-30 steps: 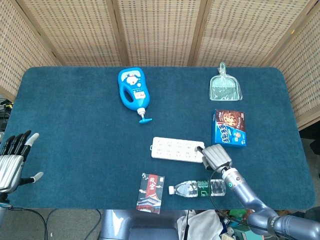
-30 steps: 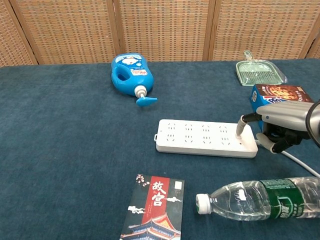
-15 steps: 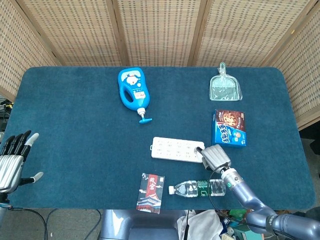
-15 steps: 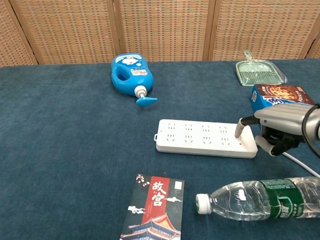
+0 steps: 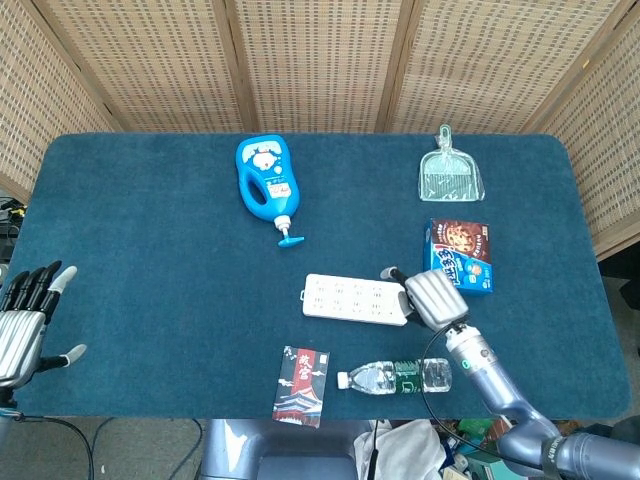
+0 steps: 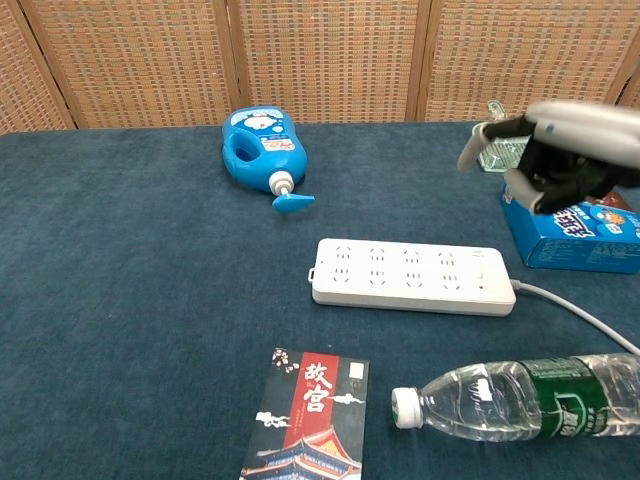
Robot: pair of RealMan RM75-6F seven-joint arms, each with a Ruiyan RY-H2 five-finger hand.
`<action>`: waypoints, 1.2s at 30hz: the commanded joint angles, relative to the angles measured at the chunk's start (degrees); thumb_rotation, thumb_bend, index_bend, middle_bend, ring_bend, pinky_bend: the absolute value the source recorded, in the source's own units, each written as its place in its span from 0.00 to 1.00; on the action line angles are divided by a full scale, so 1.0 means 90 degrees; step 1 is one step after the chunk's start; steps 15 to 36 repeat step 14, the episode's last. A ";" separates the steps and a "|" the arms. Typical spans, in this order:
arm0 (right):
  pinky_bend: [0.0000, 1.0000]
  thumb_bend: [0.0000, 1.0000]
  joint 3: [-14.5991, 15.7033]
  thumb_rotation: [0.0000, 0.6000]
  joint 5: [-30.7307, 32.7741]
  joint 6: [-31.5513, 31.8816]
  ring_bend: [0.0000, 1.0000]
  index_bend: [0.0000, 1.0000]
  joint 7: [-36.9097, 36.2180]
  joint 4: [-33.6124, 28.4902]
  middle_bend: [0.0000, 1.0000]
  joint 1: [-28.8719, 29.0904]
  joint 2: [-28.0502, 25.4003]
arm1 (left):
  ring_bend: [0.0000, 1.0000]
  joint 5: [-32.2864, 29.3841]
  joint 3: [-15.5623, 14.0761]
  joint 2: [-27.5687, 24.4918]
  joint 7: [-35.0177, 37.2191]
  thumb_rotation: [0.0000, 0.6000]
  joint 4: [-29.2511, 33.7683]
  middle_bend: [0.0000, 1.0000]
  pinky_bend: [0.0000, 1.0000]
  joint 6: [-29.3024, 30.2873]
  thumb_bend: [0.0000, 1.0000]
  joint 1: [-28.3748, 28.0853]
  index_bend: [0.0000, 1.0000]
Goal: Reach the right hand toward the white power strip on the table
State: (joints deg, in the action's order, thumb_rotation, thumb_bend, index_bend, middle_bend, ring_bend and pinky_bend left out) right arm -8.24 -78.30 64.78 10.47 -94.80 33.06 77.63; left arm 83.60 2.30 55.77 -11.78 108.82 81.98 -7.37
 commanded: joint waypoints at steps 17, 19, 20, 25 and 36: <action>0.00 0.00 0.0963 1.00 -0.1405 0.2899 0.00 0.00 -0.0473 0.0445 0.00 -0.2368 -0.0791 | 0.00 0.0305 -0.0121 0.0029 -0.0049 1.00 -0.0024 0.00 0.00 0.0178 0.00 0.0105 0.00; 0.00 0.00 0.0963 1.00 -0.1405 0.2899 0.00 0.00 -0.0473 0.0445 0.00 -0.2368 -0.0791 | 0.00 0.0305 -0.0121 0.0029 -0.0049 1.00 -0.0024 0.00 0.00 0.0178 0.00 0.0105 0.00; 0.00 0.00 0.0963 1.00 -0.1405 0.2899 0.00 0.00 -0.0473 0.0445 0.00 -0.2368 -0.0791 | 0.00 0.0305 -0.0121 0.0029 -0.0049 1.00 -0.0024 0.00 0.00 0.0178 0.00 0.0105 0.00; 0.00 0.00 0.0963 1.00 -0.1405 0.2899 0.00 0.00 -0.0473 0.0445 0.00 -0.2368 -0.0791 | 0.00 0.0305 -0.0121 0.0029 -0.0049 1.00 -0.0024 0.00 0.00 0.0178 0.00 0.0105 0.00; 0.00 0.00 0.0963 1.00 -0.1405 0.2899 0.00 0.00 -0.0473 0.0445 0.00 -0.2368 -0.0791 | 0.00 0.0305 -0.0121 0.0029 -0.0049 1.00 -0.0024 0.00 0.00 0.0178 0.00 0.0105 0.00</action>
